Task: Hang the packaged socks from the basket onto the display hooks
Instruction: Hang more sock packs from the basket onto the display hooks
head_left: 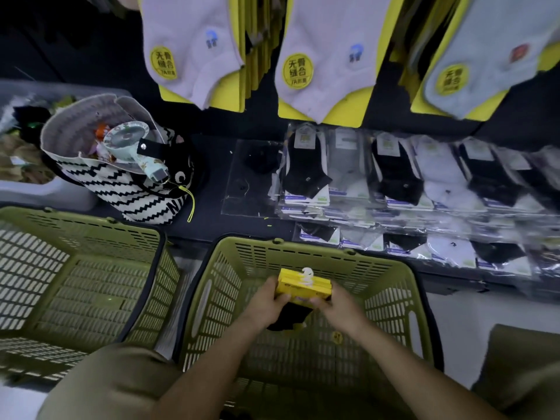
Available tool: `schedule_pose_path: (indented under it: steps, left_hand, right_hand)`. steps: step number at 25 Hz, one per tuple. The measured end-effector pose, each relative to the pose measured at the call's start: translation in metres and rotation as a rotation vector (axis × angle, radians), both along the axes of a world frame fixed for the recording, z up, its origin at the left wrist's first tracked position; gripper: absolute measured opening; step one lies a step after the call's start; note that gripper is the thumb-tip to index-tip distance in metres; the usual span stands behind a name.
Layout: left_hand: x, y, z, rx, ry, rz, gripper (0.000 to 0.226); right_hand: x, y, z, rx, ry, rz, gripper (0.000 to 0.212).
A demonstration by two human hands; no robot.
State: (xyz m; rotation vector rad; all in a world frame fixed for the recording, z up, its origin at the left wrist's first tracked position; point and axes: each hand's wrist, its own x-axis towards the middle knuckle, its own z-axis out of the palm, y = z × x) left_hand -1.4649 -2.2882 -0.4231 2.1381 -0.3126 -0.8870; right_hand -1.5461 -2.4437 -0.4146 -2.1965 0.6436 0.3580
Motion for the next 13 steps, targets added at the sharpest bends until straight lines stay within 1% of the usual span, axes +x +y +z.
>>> schedule_pose_path:
  steps: [4, 8, 11, 13]
  left_hand:
    - [0.005, -0.016, 0.060, -0.190, -0.092, 0.021, 0.028]
    - [0.011, -0.042, 0.126, -0.378, -0.107, 0.045, 0.033]
    - [0.007, -0.056, 0.167, -0.547, -0.123, 0.065, 0.030]
    - [0.006, -0.064, 0.192, -0.637, -0.138, 0.064, 0.024]
  right_hand:
    - [0.004, -0.030, 0.044, 0.139, -0.219, 0.015, 0.039]
    - [0.010, -0.059, 0.109, 0.283, -0.417, -0.088, 0.039]
    - [0.008, -0.076, 0.161, 0.334, -0.495, -0.113, 0.039]
    - [0.006, -0.084, 0.198, 0.309, -0.547, -0.095, 0.040]
